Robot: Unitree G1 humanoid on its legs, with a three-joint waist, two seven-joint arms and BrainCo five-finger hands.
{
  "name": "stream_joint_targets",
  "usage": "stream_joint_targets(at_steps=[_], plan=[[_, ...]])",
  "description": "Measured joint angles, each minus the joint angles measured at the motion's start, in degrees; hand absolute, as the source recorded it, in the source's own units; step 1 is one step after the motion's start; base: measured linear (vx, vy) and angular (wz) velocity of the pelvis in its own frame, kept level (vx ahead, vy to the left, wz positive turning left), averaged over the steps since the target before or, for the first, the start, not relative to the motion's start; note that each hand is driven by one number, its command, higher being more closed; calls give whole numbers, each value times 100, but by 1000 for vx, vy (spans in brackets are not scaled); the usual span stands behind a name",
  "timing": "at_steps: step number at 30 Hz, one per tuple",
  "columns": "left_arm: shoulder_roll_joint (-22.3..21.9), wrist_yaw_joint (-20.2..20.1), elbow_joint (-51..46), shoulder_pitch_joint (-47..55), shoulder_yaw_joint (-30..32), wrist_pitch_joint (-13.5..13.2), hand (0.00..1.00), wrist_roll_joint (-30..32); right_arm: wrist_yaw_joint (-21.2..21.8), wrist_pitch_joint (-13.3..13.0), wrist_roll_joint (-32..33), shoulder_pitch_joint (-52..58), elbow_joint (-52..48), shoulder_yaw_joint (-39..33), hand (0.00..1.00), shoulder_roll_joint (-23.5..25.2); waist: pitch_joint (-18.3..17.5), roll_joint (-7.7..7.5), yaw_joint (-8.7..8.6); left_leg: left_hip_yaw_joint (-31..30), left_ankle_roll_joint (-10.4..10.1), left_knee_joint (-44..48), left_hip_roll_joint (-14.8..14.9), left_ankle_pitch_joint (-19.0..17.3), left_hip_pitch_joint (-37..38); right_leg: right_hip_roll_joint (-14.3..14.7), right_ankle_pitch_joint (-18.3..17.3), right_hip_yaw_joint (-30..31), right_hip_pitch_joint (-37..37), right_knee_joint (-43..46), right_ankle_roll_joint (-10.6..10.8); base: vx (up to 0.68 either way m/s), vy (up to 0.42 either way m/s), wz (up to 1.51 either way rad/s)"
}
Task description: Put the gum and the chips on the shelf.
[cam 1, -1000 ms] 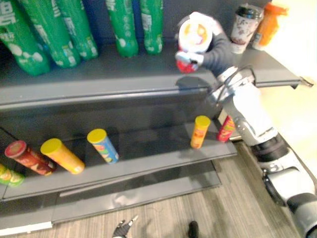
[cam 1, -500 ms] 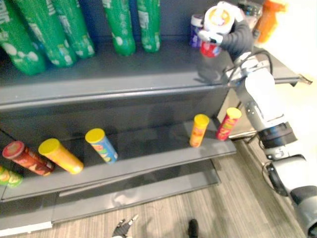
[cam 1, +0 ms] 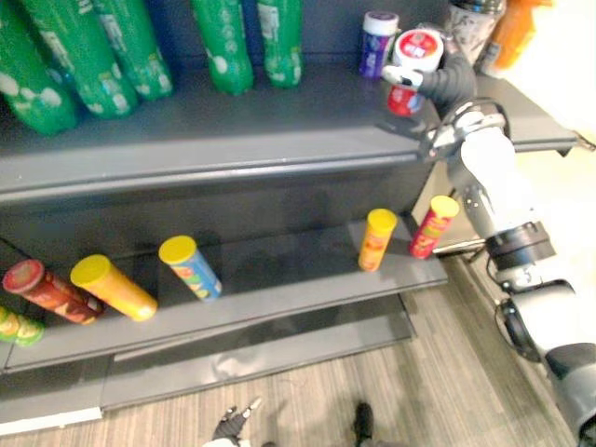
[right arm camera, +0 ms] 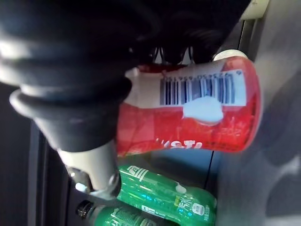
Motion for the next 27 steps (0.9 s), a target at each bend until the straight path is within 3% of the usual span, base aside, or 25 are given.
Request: stream_joint_targets(at_steps=[27], plan=[[3,-2,-62,5,-6,2,0,1,163,27,7,38,-10,76,100,160,36,-37,2,-45,2,-4,-12,1,-21,-21,0,-45,0,2,0,0,0,0]])
